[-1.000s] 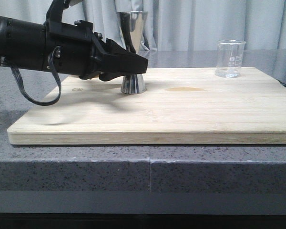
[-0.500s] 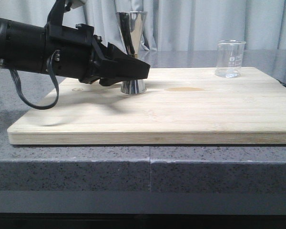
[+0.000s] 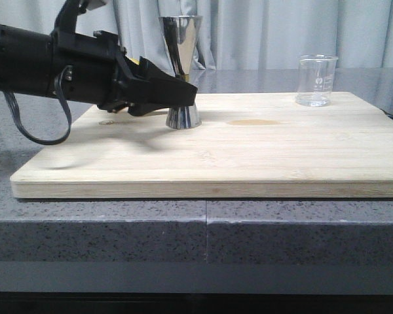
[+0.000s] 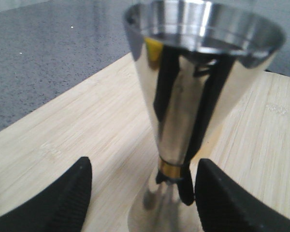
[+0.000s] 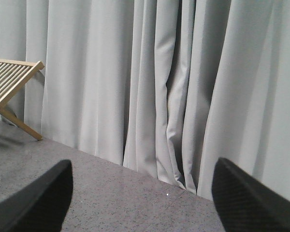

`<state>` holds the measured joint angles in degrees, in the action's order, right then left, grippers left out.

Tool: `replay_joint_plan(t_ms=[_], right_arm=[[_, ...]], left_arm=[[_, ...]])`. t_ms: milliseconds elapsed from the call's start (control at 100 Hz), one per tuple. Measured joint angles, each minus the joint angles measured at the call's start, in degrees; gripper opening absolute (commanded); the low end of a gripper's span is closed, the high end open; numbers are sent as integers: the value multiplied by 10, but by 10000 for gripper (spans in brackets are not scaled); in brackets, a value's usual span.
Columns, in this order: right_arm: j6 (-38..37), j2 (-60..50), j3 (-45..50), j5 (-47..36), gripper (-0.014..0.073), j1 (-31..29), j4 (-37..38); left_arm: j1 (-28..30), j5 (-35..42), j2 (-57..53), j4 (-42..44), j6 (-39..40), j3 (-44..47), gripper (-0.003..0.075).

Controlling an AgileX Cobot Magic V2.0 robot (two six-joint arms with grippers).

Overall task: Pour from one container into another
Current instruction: 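Open the left gripper and lift it away from the jigger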

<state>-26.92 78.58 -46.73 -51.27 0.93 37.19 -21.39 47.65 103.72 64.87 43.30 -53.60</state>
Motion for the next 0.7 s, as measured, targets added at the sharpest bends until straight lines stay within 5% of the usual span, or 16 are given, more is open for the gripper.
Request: replay_joint_plan(t_ms=[700], right_arm=[[0,0,0,0,537,0,0]], left_arm=[[16,8,-46,83,78,0,432]])
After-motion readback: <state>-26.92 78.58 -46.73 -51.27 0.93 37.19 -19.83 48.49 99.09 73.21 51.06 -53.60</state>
